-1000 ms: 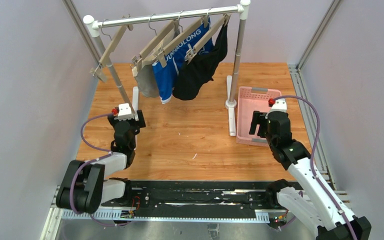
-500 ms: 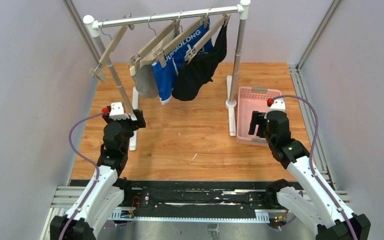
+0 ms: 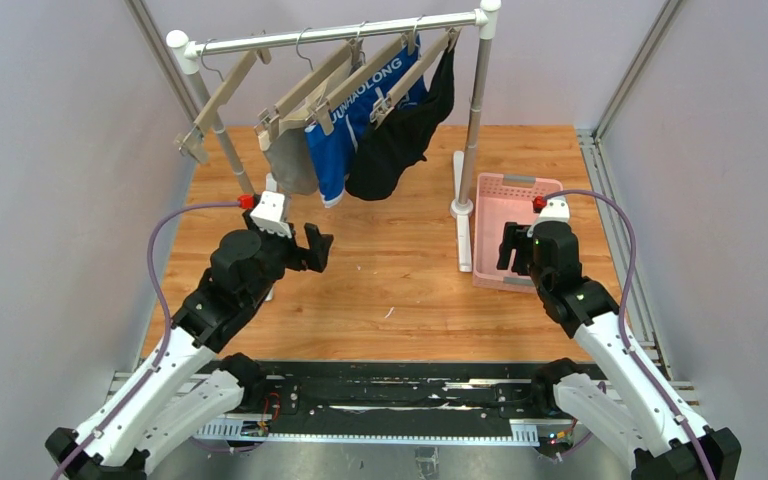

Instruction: Remove the underwear clipped to the hanger

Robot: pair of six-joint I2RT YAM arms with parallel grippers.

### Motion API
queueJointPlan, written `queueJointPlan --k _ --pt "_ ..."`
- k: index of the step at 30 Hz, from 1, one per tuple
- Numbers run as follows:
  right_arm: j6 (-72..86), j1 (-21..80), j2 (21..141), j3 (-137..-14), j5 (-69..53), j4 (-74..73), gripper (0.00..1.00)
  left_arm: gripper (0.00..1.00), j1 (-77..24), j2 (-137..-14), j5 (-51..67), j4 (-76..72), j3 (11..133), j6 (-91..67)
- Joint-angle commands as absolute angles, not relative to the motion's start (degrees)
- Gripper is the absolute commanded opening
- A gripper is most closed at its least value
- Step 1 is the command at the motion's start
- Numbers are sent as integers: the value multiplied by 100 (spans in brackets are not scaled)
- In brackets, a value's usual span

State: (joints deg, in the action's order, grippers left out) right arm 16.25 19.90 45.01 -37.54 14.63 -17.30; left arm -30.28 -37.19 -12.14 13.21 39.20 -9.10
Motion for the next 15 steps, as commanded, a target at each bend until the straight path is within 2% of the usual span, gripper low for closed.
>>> queueJointPlan --k 1,8,15 --pt "1636 1993 4474 -3804 1508 -1723 72 98 -3637 -3864 -1189 1731 4743 -709" --pt "1657 1986 4522 -3801 1599 -1695 70 98 -4134 -4965 -874 2687 6517 -4" --pt "1654 1986 4504 -3764 1734 -1689 70 98 -4266 -5601 -738 2872 7890 274"
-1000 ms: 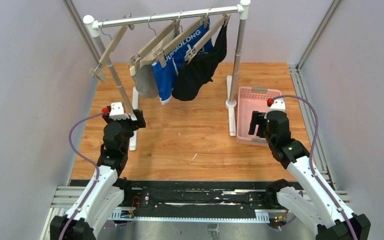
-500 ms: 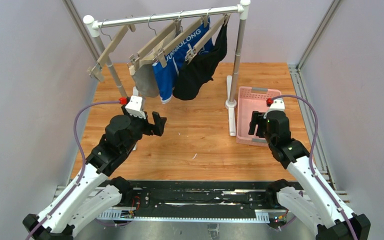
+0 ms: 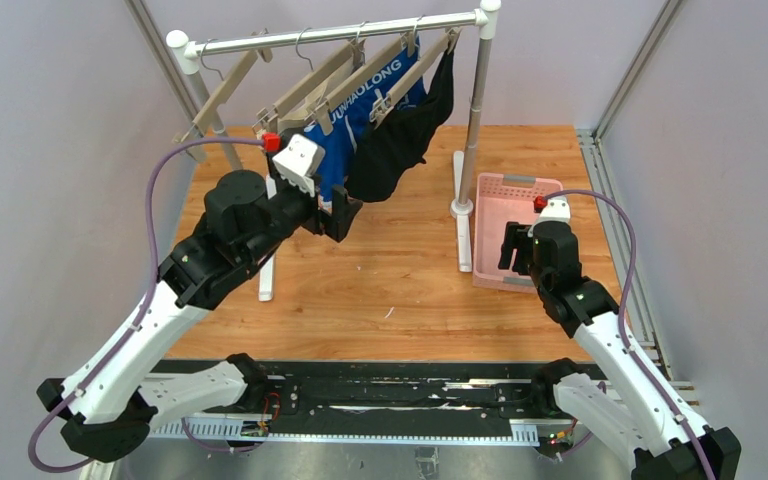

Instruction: Remove the underwear clipped to the hanger

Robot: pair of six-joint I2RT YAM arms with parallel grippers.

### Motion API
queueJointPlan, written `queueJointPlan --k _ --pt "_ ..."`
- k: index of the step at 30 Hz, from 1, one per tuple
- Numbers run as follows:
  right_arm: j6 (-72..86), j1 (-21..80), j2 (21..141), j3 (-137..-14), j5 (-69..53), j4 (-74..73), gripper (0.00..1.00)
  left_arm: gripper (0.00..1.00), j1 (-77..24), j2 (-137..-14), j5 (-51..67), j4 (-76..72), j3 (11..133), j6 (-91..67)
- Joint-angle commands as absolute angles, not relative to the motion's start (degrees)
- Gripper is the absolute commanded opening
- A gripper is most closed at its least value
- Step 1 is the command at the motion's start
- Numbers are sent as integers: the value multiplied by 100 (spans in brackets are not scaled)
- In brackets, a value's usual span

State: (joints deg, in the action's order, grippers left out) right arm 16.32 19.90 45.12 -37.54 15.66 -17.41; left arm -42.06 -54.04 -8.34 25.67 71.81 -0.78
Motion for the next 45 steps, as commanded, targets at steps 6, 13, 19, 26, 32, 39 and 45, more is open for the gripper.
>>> queueJointPlan --k 6,13,19,26,32,39,45 --pt "1660 1987 4551 -3768 1654 -1627 70 98 -4264 -6081 -1202 3205 9612 543" --pt "1641 1986 4614 -3787 1536 -1588 70 98 -4267 -6820 -2186 3762 11184 1272" --pt "1627 1986 4598 -3793 1431 -1594 70 98 -3631 -8169 -2229 5265 13478 1220" --pt "1615 1986 4563 -3794 1330 -1606 70 98 -2421 -8673 -1146 5691 14002 790" --pt "1612 1987 4581 -3785 1289 -1592 70 98 -2303 -8606 -971 5611 13632 715" --pt "1617 1988 4563 -3770 1265 -1582 69 94 -2287 -8638 -908 5503 13511 765" --pt "1615 1986 4594 -3752 1214 -1530 68 89 -2284 -8637 -995 5436 13212 871"
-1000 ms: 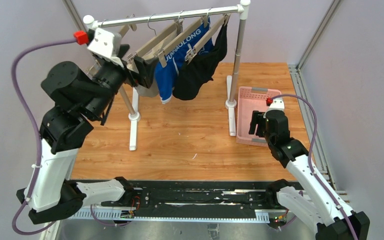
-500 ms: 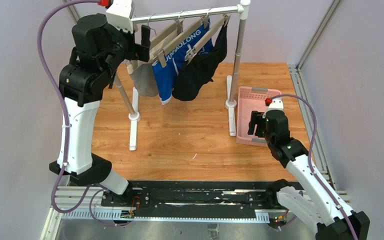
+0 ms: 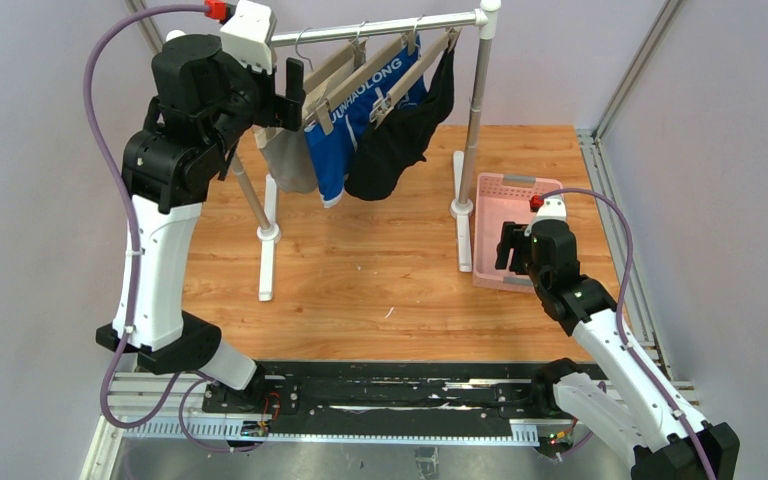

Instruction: Remove the underwear clipped to the hanger

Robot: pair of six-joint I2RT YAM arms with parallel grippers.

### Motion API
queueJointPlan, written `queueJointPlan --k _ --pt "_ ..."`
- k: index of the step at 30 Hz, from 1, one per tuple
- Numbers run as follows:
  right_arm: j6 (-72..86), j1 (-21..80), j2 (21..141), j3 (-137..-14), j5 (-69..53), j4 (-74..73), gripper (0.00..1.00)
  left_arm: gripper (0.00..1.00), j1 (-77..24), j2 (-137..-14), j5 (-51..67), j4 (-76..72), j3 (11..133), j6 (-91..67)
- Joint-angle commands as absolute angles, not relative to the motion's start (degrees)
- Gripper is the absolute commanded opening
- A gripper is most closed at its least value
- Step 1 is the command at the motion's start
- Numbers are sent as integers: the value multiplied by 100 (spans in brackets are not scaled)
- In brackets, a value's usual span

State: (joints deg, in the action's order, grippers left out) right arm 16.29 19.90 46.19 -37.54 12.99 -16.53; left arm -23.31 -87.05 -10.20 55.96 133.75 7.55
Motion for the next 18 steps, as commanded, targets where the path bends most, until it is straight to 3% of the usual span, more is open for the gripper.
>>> queueJointPlan --k 1,14,18 --pt "1611 1986 4603 -3739 1201 -1522 68 89 -2281 -8638 -1034 5395 13146 880" --pt "1597 1986 4645 -3716 1109 -1467 67 87 -2182 -8765 -1186 4728 12815 878" --pt "1595 1986 4715 -3712 1091 -1458 67 80 -2111 -8914 -1233 4691 12842 888"
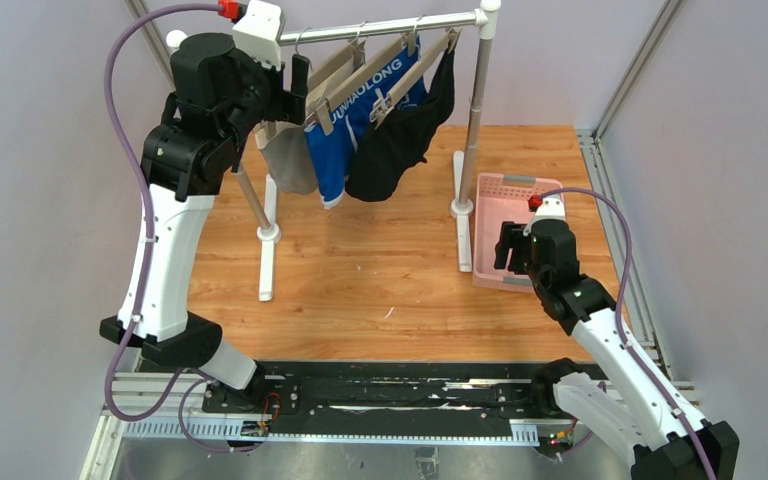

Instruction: Remove the underwear clipped to the hanger

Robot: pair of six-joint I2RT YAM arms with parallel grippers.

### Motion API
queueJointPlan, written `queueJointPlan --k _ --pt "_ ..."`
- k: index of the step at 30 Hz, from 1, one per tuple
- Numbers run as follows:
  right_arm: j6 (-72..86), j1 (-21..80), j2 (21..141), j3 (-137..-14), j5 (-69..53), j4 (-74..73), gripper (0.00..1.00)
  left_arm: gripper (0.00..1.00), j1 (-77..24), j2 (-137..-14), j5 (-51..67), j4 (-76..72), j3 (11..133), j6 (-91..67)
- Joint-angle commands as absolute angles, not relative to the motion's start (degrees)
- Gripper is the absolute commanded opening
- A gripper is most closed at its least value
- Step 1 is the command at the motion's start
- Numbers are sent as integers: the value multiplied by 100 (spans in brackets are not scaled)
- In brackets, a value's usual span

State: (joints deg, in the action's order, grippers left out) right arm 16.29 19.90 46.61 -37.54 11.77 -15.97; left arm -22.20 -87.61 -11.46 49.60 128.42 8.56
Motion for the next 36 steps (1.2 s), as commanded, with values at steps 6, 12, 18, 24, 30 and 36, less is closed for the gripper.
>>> queueJointPlan --k 6,12,18,24,30,36 --pt "1591 1991 4857 -3735 1043 -1468 65 69 -2030 -8960 -1205 4663 12805 843" --pt "1595 1986 4870 -3740 1037 -1441 64 60 -2013 -8946 -1173 4676 12749 853" --pt "1599 1990 4830 -3726 1055 -1441 64 54 -2013 -8933 -1077 4711 12682 848" --pt "1595 1986 4748 -3692 1070 -1420 64 51 -2013 -8904 -1043 4703 12571 861" --pt "1598 1986 4711 -3681 1080 -1408 63 36 -2010 -8892 -923 4713 12518 853" --pt "1592 1989 4688 -3666 1081 -1406 63 31 -2004 -8936 -904 4733 12457 827"
